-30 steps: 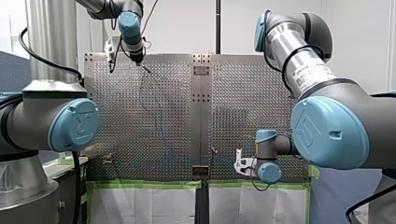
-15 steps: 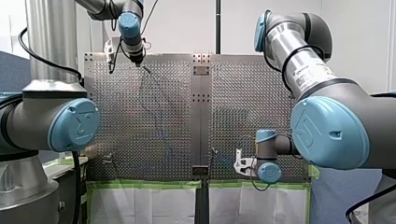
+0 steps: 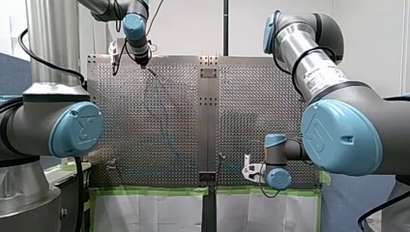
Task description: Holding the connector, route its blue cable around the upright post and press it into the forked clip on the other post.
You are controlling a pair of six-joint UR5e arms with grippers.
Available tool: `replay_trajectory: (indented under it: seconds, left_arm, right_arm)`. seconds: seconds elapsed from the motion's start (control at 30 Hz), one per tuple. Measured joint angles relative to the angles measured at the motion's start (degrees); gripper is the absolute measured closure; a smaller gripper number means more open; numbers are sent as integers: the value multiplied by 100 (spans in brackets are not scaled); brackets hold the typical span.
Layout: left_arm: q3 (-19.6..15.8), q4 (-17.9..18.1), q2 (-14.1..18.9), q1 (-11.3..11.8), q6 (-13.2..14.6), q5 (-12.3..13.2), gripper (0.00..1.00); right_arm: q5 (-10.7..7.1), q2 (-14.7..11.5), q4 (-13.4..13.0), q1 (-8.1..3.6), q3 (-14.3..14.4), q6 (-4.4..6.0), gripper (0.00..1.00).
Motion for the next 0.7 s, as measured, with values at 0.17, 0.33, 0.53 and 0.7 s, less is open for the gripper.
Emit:
replay_trajectory:
  seconds: [0.17,0.33,0.53,0.7]
  left_arm:
    - [-1,162,1,-65,250,1,1]
    - [-2,365,8,-168,503,-8,1]
    - [-61,688,15,-336,835,-44,1]
    - [-267,944,31,-466,1093,-141,1]
  right_arm:
    - [-6,0,0,0,-3,22,98]
    - [-8,2,0,0,-11,42,98]
    - [-7,3,0,3,-11,107,98]
    - [-12,2,-9,2,-11,214,98]
